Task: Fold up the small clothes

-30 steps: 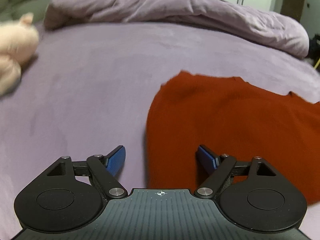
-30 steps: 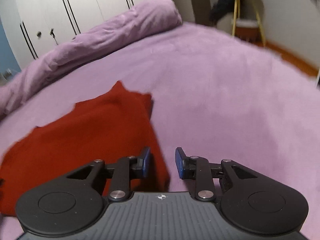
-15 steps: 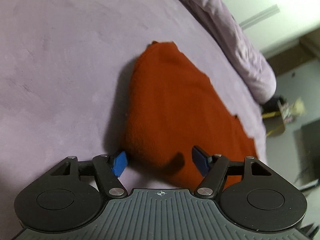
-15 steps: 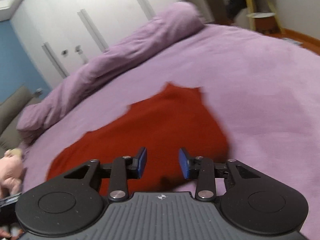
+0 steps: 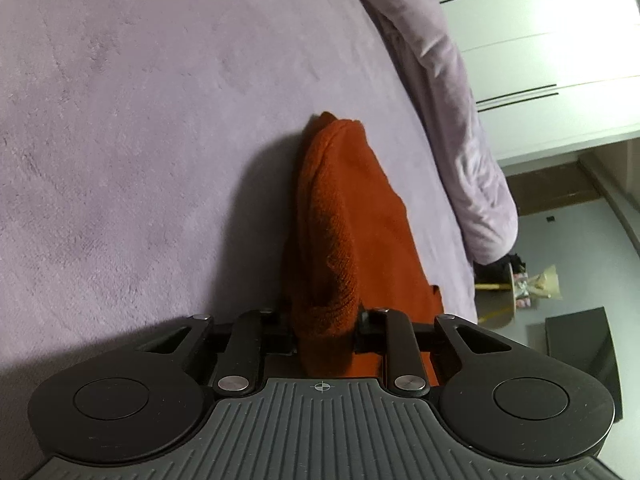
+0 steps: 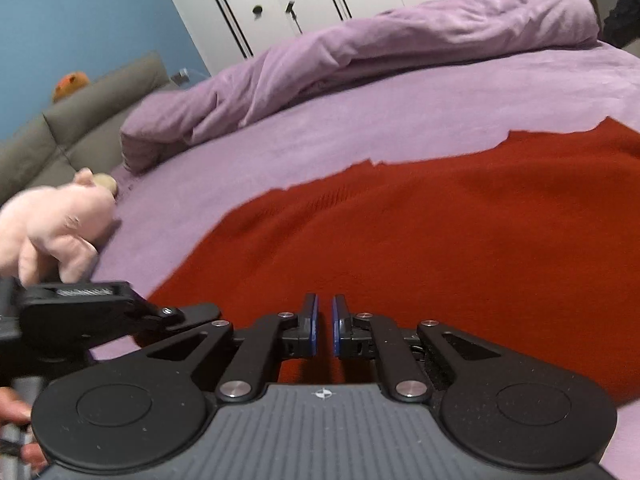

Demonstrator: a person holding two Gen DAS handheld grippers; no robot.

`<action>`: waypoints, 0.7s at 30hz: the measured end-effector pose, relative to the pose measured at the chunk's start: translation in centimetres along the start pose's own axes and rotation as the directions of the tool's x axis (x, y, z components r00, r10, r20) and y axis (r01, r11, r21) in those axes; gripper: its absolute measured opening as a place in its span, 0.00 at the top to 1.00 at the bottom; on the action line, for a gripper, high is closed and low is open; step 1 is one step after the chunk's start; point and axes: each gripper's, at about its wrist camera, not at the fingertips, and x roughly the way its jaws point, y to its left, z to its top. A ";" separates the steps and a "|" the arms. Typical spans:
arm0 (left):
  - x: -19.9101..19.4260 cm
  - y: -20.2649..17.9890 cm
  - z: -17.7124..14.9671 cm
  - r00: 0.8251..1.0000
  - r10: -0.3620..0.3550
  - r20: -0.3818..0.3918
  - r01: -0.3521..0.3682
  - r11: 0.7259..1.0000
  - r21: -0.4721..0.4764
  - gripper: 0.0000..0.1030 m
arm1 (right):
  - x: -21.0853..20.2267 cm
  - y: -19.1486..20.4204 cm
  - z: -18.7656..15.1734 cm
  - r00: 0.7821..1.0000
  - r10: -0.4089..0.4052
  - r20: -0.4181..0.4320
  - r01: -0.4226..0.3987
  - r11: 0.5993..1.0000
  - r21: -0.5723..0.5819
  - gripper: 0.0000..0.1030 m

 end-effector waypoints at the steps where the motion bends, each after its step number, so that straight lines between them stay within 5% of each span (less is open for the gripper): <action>1: 0.1 0.1 0.2 1.000 -0.006 0.005 0.006 1.000 -0.004 0.76 | 0.8 0.2 -0.3 1.000 -0.012 -0.001 0.012 1.000 -0.017 0.94; 17: 1.1 1.8 1.4 0.999 -0.035 0.040 0.042 0.981 -0.190 0.79 | 1.5 2.3 -2.8 0.995 -0.077 0.065 0.090 0.970 -0.224 0.94; 21: 0.4 -0.6 1.2 0.998 -0.015 0.057 0.019 0.997 -0.072 0.82 | 1.4 1.9 -2.9 0.995 -0.066 0.069 0.080 0.975 -0.208 0.94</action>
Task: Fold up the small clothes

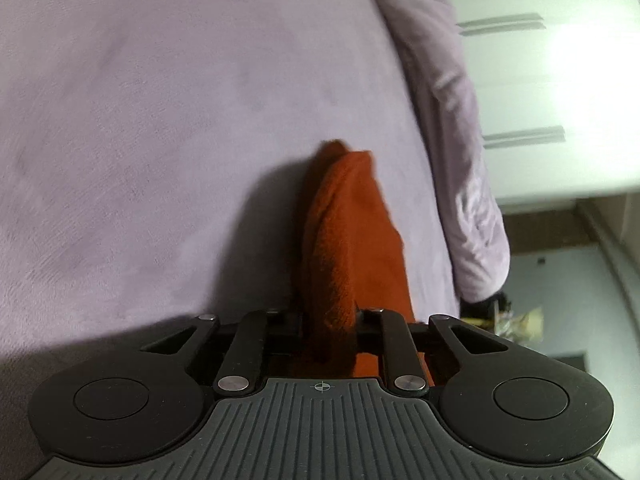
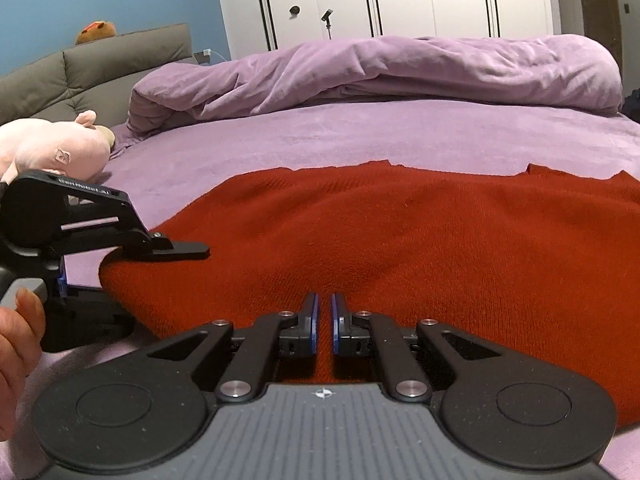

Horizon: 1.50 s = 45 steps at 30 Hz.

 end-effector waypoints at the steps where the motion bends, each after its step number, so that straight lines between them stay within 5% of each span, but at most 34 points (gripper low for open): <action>1: -0.2 -1.2 -0.1 1.000 0.008 0.005 -0.008 0.999 0.053 0.82 | 0.0 -0.1 0.0 1.000 0.004 0.000 -0.004 1.000 0.005 0.94; 4: -0.8 -5.6 -1.1 0.998 0.059 0.024 -0.063 0.964 0.259 0.83 | 0.0 -0.8 0.2 0.999 0.034 -0.011 -0.033 0.999 0.037 0.94; 9: -1.0 -12.5 -4.7 0.992 0.108 0.072 -0.130 0.819 0.559 0.83 | -2.0 -5.5 1.8 0.986 0.160 -0.042 -0.140 0.943 0.303 0.96; 13: 0.6 -16.2 -9.2 0.989 0.126 0.079 -0.144 0.673 0.725 0.83 | -6.8 -9.4 0.8 0.998 0.053 0.038 -0.064 0.909 0.412 0.94; 16: 3.1 -17.2 -12.9 0.985 0.160 0.058 -0.143 0.593 0.792 0.83 | -9.6 -12.3 -0.6 0.999 0.007 0.052 -0.031 0.872 0.488 0.93; 18: 5.0 -17.5 -15.2 0.983 0.183 0.033 -0.131 0.558 0.819 0.83 | -11.1 -13.5 -1.3 0.998 -0.019 0.056 -0.012 0.864 0.504 0.93; 23: 8.6 -16.8 -18.8 0.974 0.228 -0.010 -0.113 0.520 0.847 0.80 | -12.9 -15.2 -2.3 0.998 -0.050 0.050 0.017 0.860 0.510 0.93; 27: 8.2 -16.1 -18.8 0.984 0.171 -0.048 -0.052 0.537 0.842 0.53 | -13.3 -16.1 -2.4 0.997 -0.060 0.048 0.027 0.858 0.514 0.93; 30: 5.8 -16.5 -19.1 0.985 0.148 -0.094 0.006 0.506 0.862 0.46 | -13.5 -16.6 -2.0 0.997 -0.053 0.048 0.020 0.847 0.531 0.92; 31: 4.6 -16.4 -18.9 0.985 0.131 -0.111 0.028 0.519 0.854 0.46 | -13.7 -16.5 -1.6 0.997 -0.053 0.058 0.014 0.847 0.531 0.91; 34: 1.1 -15.4 -17.6 0.989 0.040 -0.144 0.089 0.616 0.783 0.46 | -14.4 -15.7 0.2 0.994 -0.033 0.109 -0.026 0.862 0.506 0.91; 37: -0.5 -14.3 -16.3 0.998 0.053 -0.034 -0.011 0.667 0.745 0.46 | -13.8 -13.6 2.1 0.993 0.040 0.115 -0.087 0.895 0.438 0.91; 40: 0.0 -12.8 -14.9 0.989 0.144 0.014 -0.112 0.705 0.701 0.48 | -11.3 -11.3 2.3 0.996 0.082 0.036 -0.090 0.926 0.366 0.91; 43: 1.3 -11.4 -14.5 0.974 0.226 0.034 -0.182 0.678 0.712 0.48 | -7.8 -10.3 0.3 0.986 0.070 -0.151 -0.016 0.944 0.330 0.99; 45: 2.5 -10.1 -14.4 0.954 0.300 -0.009 -0.204 0.672 0.712 0.48 | -7.3 -10.7 -1.6 0.989 0.057 -0.136 -0.012 0.949 0.314 1.00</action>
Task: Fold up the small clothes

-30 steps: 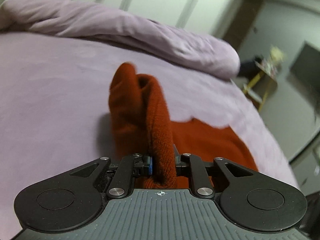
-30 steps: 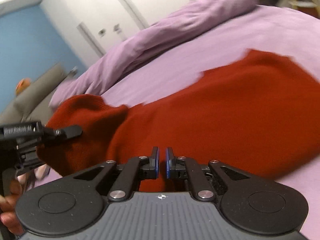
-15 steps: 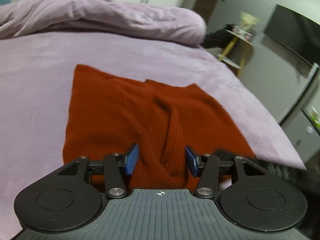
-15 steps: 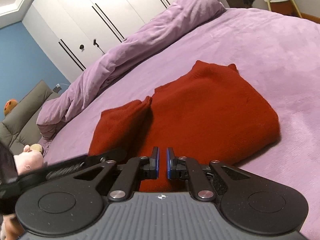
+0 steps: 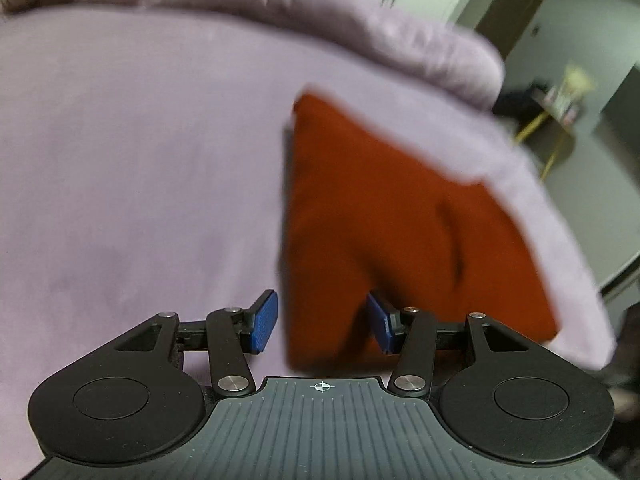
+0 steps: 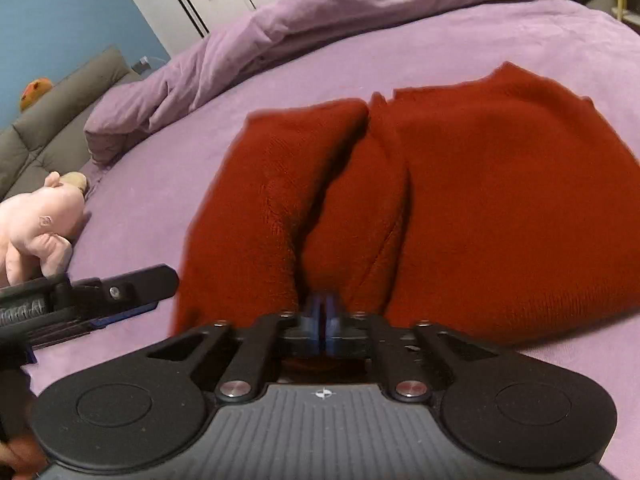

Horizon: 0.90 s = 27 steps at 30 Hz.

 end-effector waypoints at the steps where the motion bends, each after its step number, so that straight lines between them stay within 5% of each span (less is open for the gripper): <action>1: 0.6 0.4 -0.3 1.000 -0.009 -0.022 0.009 1.000 -0.018 0.48 | -0.3 -0.5 -0.1 1.000 0.019 0.005 -0.019 1.000 0.013 1.00; 5: -0.2 1.7 -1.0 0.998 -0.059 0.003 0.059 0.996 -0.070 0.47 | -2.6 -1.5 1.6 0.997 0.075 0.017 -0.076 0.991 0.109 0.93; 9: -0.3 1.7 -1.0 0.998 -0.064 0.001 0.064 0.996 -0.061 0.47 | -4.2 -2.2 2.6 0.971 0.225 0.079 -0.236 0.955 0.181 0.54; 11: -0.2 1.3 -0.9 0.998 -0.055 -0.003 0.055 0.998 -0.044 0.47 | -3.6 -2.1 2.7 0.963 0.262 0.066 -0.270 0.941 0.205 0.49; 14: -0.3 1.0 -0.8 0.999 -0.042 -0.011 0.041 0.998 -0.052 0.46 | -1.6 -0.9 2.4 0.976 0.219 -0.005 -0.216 0.965 0.148 0.55; 15: -0.4 0.9 -0.7 0.999 -0.037 -0.011 0.037 0.998 -0.058 0.46 | -1.0 -0.3 2.1 0.982 0.188 -0.026 -0.184 0.977 0.111 0.79; 16: -0.7 0.8 -0.5 0.999 -0.033 0.003 0.033 0.997 -0.066 0.47 | -0.7 0.1 1.8 0.987 0.154 -0.036 -0.151 0.986 0.074 0.90; 19: -1.7 0.7 -0.2 0.997 -0.022 0.074 0.028 0.997 -0.077 0.47 | -1.7 0.7 1.8 0.991 0.131 0.006 -0.131 0.990 0.060 0.91; 24: 0.7 0.8 -0.3 0.999 -0.033 -0.008 0.033 0.997 -0.077 0.48 | -0.7 -1.0 1.1 0.997 0.069 -0.023 -0.067 0.994 0.083 0.91; 27: 0.6 1.1 -0.2 0.999 -0.043 0.003 0.043 0.996 -0.080 0.47 | -1.1 -1.5 1.7 0.992 0.120 -0.043 -0.118 0.991 0.057 0.86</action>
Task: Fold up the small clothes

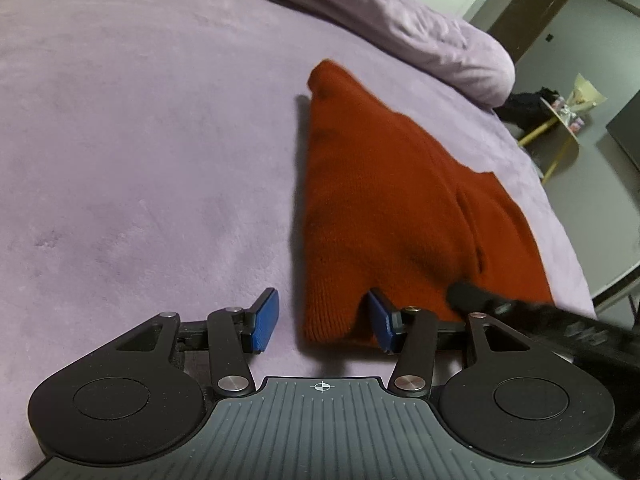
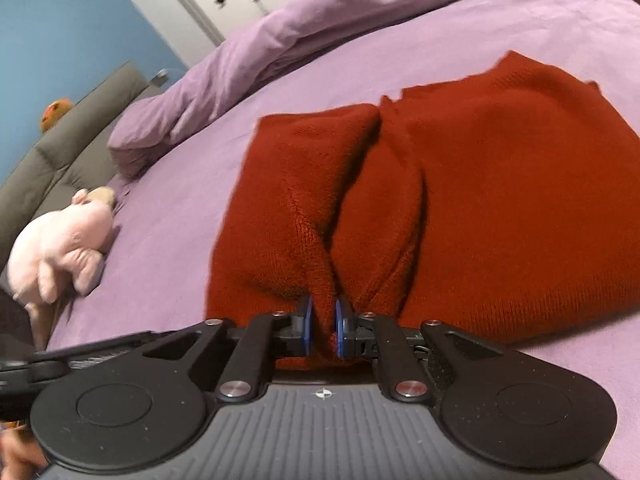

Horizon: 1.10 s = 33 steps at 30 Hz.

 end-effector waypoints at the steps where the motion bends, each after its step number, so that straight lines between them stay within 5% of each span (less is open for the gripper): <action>1: 0.0 0.2 0.1 1.000 -0.004 -0.001 0.004 1.000 -0.008 0.47 | -0.4 -0.2 0.4 1.000 0.025 0.005 -0.025 1.000 0.000 0.79; 2: 0.0 0.3 0.2 1.000 -0.008 -0.006 0.008 1.000 -0.017 0.47 | -1.1 -0.5 1.1 0.998 0.047 0.032 -0.047 0.999 0.008 0.76; 4: -0.1 0.5 0.3 1.000 -0.013 -0.012 0.013 0.999 -0.037 0.47 | -2.4 -1.5 2.3 0.995 0.036 0.094 -0.041 0.998 0.049 0.47; 6: -0.5 0.7 0.6 1.000 -0.010 -0.006 0.009 0.999 -0.047 0.47 | -2.7 -3.1 3.7 0.991 0.023 0.131 -0.040 0.991 0.126 0.37; 10: -0.9 1.0 2.0 0.999 0.003 0.035 -0.001 0.998 -0.067 0.47 | 0.0 -6.6 5.8 0.998 0.034 0.060 -0.048 0.964 0.261 0.35; 13: -0.2 1.3 3.4 0.998 0.033 0.048 -0.029 0.995 -0.092 0.45 | 2.5 -7.6 6.4 0.992 0.126 0.022 -0.126 0.935 0.333 0.36; 18: 2.1 0.0 5.0 0.999 0.044 0.032 -0.042 0.998 -0.044 0.43 | 4.6 -5.4 7.4 0.982 0.185 0.038 -0.188 0.933 0.306 0.36; 20: 2.8 -0.6 5.0 0.998 0.060 0.025 -0.060 0.998 -0.008 0.42 | 5.4 -4.0 7.8 0.988 0.152 0.022 -0.152 0.957 0.247 0.43; 24: 3.3 -1.0 4.6 0.996 0.084 0.032 -0.084 0.996 0.014 0.35 | 6.2 -2.1 8.2 0.996 0.086 0.011 -0.087 0.988 0.130 0.76; 28: 2.4 -0.6 4.5 0.997 0.066 0.029 -0.065 0.997 -0.034 0.35 | 6.5 0.0 8.0 0.999 -0.035 0.021 0.036 0.999 -0.022 0.82; 33: -0.3 -1.4 3.5 0.996 0.061 0.058 -0.061 0.998 0.006 0.35 | 4.0 3.1 7.7 0.985 -0.124 0.122 0.150 0.962 -0.228 0.84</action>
